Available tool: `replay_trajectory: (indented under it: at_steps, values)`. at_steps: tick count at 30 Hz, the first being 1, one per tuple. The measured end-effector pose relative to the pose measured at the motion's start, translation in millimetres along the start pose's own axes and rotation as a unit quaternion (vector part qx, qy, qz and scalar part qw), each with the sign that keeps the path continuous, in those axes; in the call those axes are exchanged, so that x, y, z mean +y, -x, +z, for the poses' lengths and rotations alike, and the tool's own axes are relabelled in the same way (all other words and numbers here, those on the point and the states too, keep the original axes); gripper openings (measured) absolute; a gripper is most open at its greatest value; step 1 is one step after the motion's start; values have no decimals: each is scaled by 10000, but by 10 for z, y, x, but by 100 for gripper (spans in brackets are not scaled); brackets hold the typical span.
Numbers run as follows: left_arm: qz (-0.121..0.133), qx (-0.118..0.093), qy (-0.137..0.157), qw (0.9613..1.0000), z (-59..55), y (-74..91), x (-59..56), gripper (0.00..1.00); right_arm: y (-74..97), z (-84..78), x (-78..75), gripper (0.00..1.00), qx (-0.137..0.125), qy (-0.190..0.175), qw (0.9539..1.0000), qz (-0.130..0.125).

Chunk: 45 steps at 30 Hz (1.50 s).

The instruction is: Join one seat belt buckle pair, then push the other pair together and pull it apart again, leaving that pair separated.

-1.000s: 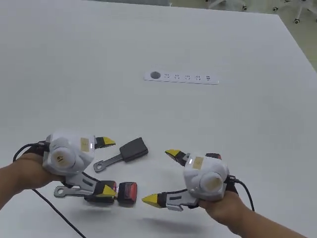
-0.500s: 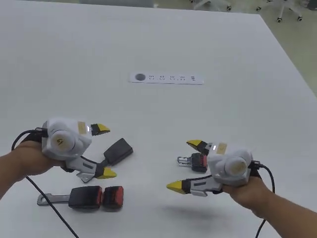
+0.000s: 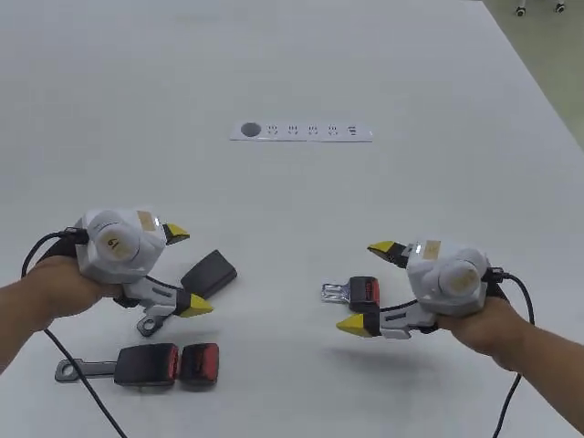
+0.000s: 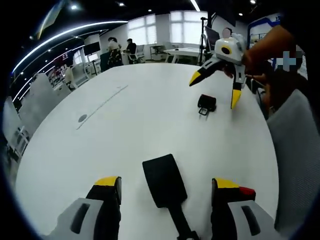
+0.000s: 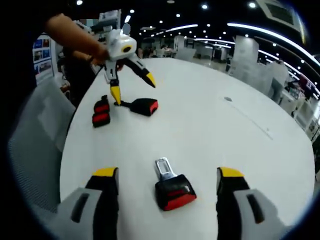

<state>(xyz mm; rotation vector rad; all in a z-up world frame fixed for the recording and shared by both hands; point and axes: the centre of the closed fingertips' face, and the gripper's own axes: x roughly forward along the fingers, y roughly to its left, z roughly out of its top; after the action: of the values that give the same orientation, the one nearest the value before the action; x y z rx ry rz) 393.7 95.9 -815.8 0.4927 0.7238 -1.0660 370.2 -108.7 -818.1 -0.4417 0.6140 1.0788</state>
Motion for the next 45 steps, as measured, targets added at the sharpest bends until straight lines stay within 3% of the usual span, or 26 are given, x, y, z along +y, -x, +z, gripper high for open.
replay_trajectory:
  at_steps: [2, 4, 8, 16, 17, 20, 23, 28, 30, 35, 38, 39, 42, 45]
  values:
    - [-43, -1, 50, 10000, -31, -49, -22, 73, -8, -68, -28, 79, 80, -6, 9999, 63]
    - [-95, 132, 135, 9998, -102, -113, -33, 71, -13, -126, -66, 79, 138, -28, 9999, 82]
    - [-112, 105, 248, 9996, -134, -199, -29, 70, -26, -205, -80, 76, 238, -18, 9995, 209]
    - [-202, 319, 284, 9989, -267, -296, -37, 63, -74, -330, -59, 64, 483, 37, 9974, 524]
    - [-168, 219, 140, 9995, -237, -293, -15, 60, -77, -337, -56, 62, 500, 59, 9972, 548]
    - [-162, 215, 303, 9992, -235, -278, 17, 57, -84, -375, -78, 56, 541, 55, 9966, 617]
    - [-232, 303, 36, 9993, -250, -277, 15, 54, -83, -409, -65, 51, 570, 57, 9956, 745]
    - [-363, 359, -25, 9987, -247, -279, 6, 49, -76, -380, -39, 44, 535, 159, 9949, 842]
    - [-525, 343, -193, 9978, -234, -277, -41, 46, -79, -382, -28, 37, 512, 263, 9941, 924]
    - [-773, 368, -469, 9952, -233, -270, -89, 38, -62, -375, -17, 36, 436, 361, 9935, 992]
    - [-931, 389, -693, 9925, -208, -270, -118, 36, -60, -368, -5, 36, 433, 450, 9928, 1023]
    - [-1053, 395, -860, 9899, -197, -266, -147, 36, -58, -365, -5, 36, 427, 424, 9927, 1045]
    - [-1207, 434, -946, 9872, -208, -245, -165, 35, -49, -356, -3, 36, 380, 431, 9922, 1106]
    - [-1386, 483, -1264, 9811, -194, -239, -200, 35, -37, -371, -39, 35, 293, 361, 9924, 1136]
